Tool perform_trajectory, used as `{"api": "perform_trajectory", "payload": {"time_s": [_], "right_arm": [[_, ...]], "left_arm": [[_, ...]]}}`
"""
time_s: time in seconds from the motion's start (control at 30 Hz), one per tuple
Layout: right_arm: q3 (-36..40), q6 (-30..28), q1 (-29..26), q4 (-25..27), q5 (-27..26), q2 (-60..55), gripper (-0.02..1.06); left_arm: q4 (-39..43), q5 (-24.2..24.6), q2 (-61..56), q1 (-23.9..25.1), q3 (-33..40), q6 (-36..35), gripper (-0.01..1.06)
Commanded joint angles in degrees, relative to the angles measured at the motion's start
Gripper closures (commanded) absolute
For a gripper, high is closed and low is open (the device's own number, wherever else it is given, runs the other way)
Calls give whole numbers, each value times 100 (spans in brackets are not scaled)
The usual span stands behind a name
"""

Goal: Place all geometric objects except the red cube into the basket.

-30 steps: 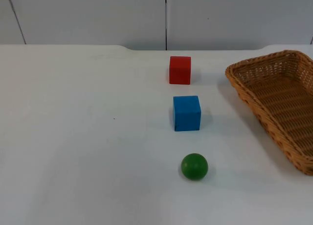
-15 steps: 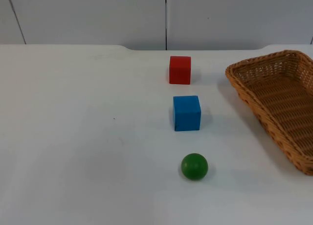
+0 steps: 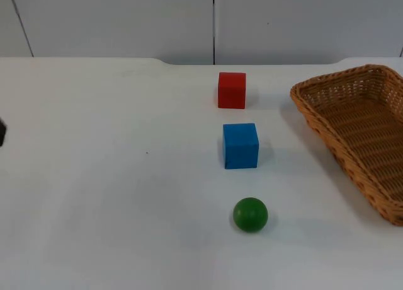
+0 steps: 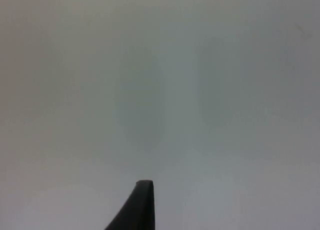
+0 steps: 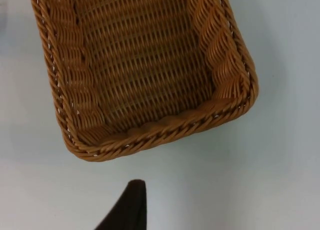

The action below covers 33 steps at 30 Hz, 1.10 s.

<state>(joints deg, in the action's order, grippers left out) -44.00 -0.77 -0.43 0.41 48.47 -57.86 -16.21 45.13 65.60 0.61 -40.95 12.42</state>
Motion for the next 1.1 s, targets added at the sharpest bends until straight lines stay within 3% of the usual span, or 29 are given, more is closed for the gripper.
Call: {"api": "perform_trajectory", "payload": {"time_s": [0.0,0.2,0.33,0.53,0.73,1.07], "right_arm": [[-27,-34,-25,8,-34,11,-1],[-27,-34,-25,8,-34,11,-1],[-27,-34,-25,8,-45,11,-1],[-27,-34,-25,-41,-69,11,-1],[-27,-34,-25,-41,-106,11,-1],[-27,-34,-25,-41,-164,11,-1]], "left_arm": [[-107,-50,402,-363,-426,31,0],[-79,-109,1351,-1107,-1231,-79,0],[-79,-180,2584,-1815,-2248,-296,0],[-23,-230,3845,-2415,-3475,-720,0],[553,41,4963,-2956,-4704,-1562,0],[1005,389,6263,-3469,-6112,-2591,0]]}}
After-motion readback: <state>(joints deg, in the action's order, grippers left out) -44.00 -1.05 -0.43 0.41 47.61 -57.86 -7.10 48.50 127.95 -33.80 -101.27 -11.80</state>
